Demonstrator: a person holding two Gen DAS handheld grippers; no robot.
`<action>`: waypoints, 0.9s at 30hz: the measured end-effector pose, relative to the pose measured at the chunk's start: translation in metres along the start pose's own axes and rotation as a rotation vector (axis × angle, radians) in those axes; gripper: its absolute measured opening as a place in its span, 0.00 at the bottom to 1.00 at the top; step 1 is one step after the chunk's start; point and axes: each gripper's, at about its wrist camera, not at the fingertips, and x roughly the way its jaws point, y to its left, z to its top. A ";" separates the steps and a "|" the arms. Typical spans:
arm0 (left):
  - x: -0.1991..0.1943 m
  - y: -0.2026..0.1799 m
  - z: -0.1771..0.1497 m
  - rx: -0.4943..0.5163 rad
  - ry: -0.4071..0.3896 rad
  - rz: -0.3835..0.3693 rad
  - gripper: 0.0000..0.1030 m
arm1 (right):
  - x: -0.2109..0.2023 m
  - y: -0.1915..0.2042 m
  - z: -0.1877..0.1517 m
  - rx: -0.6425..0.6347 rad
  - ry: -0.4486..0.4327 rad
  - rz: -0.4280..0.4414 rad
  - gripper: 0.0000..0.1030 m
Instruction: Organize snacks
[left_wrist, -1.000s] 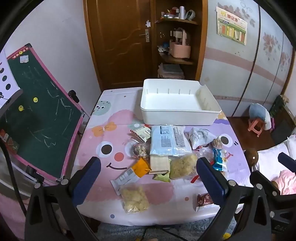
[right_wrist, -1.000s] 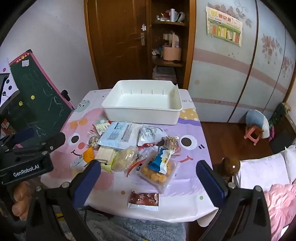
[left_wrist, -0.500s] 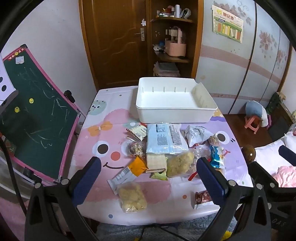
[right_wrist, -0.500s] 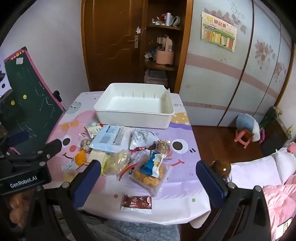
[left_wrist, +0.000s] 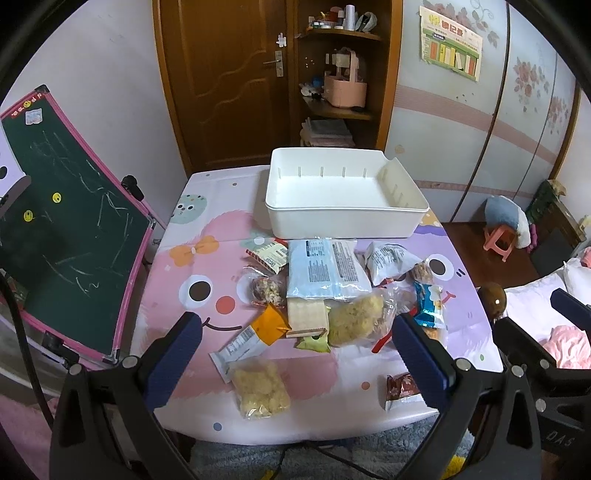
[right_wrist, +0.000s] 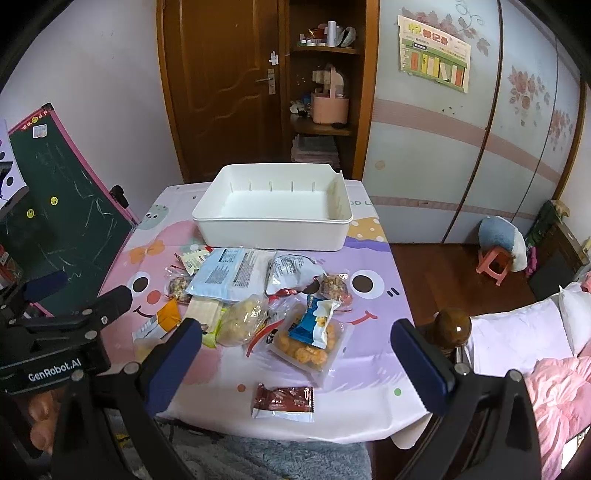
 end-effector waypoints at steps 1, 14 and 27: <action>-0.001 -0.001 -0.001 0.002 -0.001 -0.001 0.99 | 0.000 0.000 0.000 0.001 0.001 0.000 0.99; -0.001 -0.001 -0.001 0.004 0.020 -0.006 0.99 | 0.005 -0.002 -0.004 0.037 0.033 0.021 0.99; 0.000 0.005 0.001 0.002 0.033 -0.008 0.99 | 0.006 0.005 -0.006 0.014 0.043 0.032 0.99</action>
